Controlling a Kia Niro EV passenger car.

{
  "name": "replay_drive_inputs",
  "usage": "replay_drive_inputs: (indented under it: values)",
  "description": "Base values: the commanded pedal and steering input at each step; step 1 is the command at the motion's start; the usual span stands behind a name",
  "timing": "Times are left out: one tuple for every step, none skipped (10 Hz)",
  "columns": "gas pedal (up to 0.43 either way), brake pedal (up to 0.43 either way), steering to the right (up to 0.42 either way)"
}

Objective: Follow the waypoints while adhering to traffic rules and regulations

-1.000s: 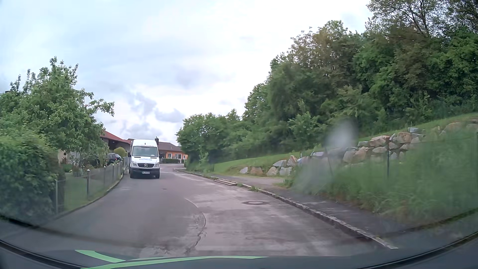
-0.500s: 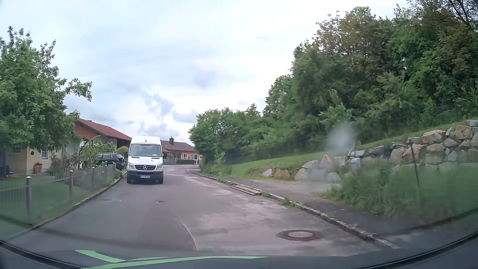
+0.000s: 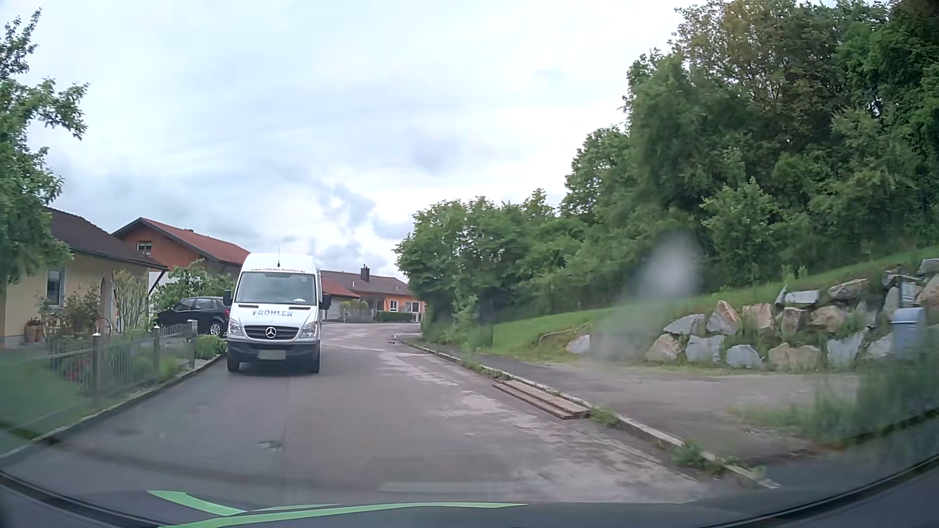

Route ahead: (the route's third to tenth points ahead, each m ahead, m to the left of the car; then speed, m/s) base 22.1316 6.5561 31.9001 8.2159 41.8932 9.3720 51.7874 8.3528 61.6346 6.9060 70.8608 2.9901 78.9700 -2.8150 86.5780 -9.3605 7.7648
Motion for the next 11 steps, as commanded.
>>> replay_drive_inputs:
  values:
    - [0.0, 0.0, -0.064]
    - [0.0, 0.0, -0.065]
    - [0.0, 0.0, -0.063]
    - [0.0, 0.0, -0.062]
    - [0.0, 0.0, -0.06]
    - [0.0, 0.0, -0.059]
    - [0.0, 0.0, -0.057]
    - [0.0, 0.0, -0.057]
    - [0.0, 0.0, -0.057]
    - [0.0, 0.0, -0.058]
    - [0.0, 0.0, -0.058]
